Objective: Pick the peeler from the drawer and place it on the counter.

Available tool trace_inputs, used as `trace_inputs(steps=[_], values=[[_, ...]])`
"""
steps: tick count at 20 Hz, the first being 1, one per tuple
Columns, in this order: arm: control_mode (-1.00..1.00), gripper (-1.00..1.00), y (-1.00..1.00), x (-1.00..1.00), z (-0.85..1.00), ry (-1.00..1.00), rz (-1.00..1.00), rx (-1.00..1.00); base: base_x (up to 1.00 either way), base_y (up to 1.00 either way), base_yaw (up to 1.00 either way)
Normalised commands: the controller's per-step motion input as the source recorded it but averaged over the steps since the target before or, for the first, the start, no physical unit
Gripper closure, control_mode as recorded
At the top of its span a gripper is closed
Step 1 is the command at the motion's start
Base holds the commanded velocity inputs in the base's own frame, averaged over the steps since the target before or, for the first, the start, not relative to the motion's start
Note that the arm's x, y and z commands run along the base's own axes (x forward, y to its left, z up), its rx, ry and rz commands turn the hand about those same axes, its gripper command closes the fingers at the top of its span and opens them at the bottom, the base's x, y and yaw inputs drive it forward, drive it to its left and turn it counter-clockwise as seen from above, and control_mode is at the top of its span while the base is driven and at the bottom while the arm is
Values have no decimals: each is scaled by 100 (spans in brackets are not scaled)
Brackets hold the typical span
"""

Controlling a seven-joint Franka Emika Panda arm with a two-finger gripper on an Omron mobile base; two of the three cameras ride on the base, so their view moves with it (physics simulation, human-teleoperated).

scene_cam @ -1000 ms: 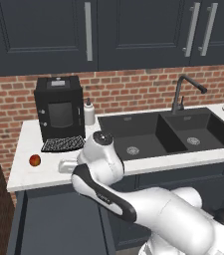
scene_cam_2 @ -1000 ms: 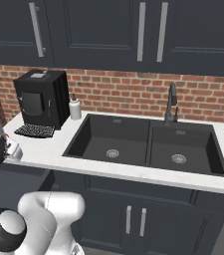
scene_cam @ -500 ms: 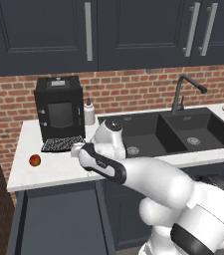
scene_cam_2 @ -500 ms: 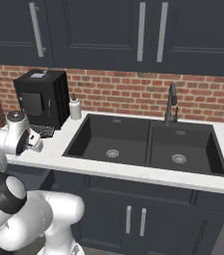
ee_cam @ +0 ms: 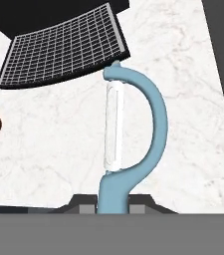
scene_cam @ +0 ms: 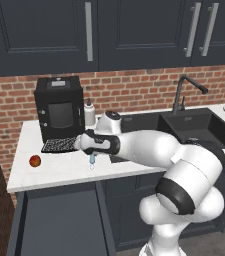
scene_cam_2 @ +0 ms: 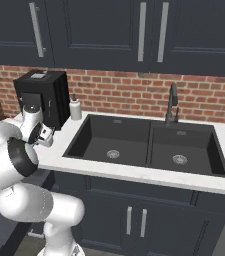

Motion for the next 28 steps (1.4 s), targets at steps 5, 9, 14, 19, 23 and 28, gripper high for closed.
trace_inputs(steps=[5,9,14,19,23,28], values=[[-100,100,-41,21,-38,1,0,1,0,0,0],[-100,100,-65,1,-46,0,0,7,0,0,0],[-100,100,-16,8,-47,0,0,1,0,0,0],[-100,100,6,16,-43,0,0,0,0,0,0],[-100,100,13,28,-36,0,-1,0,0,0,0],[-100,100,0,57,-9,0,-2,0,0,0,0]])
